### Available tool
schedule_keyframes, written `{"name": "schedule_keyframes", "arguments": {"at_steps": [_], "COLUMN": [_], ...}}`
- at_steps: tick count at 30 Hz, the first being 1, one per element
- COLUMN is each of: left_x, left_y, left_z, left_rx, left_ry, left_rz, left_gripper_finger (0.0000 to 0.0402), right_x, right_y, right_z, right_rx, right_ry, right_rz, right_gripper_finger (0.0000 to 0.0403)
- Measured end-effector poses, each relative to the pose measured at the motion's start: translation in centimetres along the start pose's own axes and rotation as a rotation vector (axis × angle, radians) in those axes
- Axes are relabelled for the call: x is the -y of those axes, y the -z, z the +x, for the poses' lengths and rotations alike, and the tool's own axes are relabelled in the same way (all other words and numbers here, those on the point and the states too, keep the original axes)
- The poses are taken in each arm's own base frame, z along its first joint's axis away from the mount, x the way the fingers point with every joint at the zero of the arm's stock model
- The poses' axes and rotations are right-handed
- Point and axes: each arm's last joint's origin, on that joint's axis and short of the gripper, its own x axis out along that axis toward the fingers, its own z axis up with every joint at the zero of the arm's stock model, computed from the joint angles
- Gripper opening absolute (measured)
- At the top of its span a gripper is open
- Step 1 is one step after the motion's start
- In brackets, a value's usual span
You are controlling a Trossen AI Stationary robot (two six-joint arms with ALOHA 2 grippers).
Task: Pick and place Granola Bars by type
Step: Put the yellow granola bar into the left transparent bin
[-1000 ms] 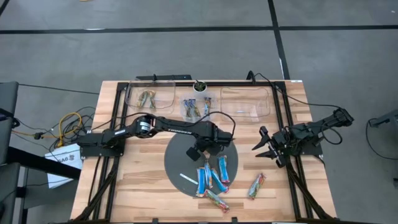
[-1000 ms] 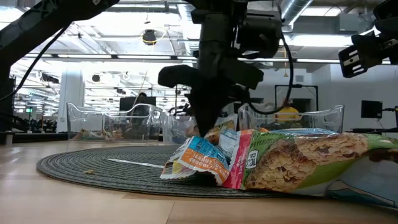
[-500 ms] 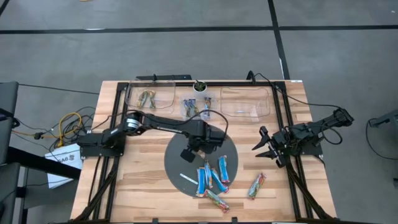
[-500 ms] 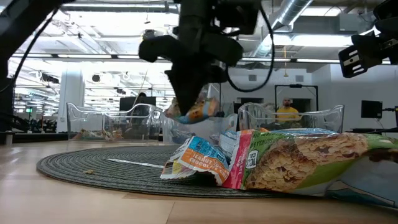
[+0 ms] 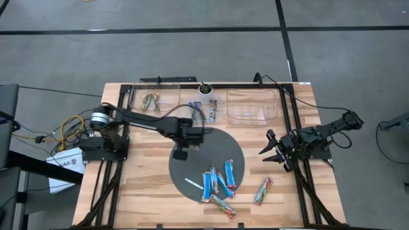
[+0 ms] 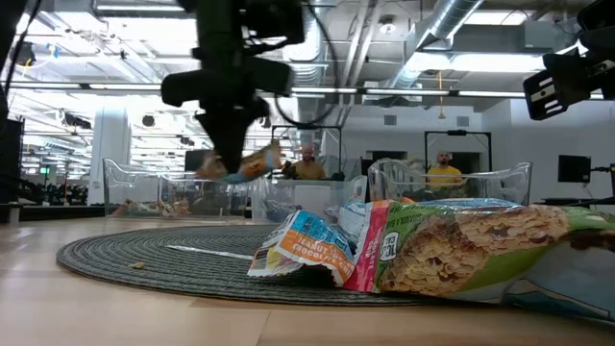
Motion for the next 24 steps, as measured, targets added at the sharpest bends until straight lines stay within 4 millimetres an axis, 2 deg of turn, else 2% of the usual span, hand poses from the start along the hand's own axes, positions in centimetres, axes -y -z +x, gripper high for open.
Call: {"name": "schedule_keyframes", "arguments": {"at_steps": [9,24], "left_x": [-2.0,-5.2], "left_y": [5.8,12.8], "left_z": [-2.6,-7.0], "left_rx": [0.083,0.311], "left_ry": [-0.187,-0.501], "left_rz": [-0.32,-0.879], "left_gripper_finger": [0.0,0.0], "right_x": [0.0,0.0], "right_y": [0.0,0.0], "right_z": [0.0,0.0], "right_rx": [0.0,0.0], "right_ry": [0.0,0.0], "right_rz": [0.0,0.0], "right_gripper_finger": [0.0137,0.0138]}}
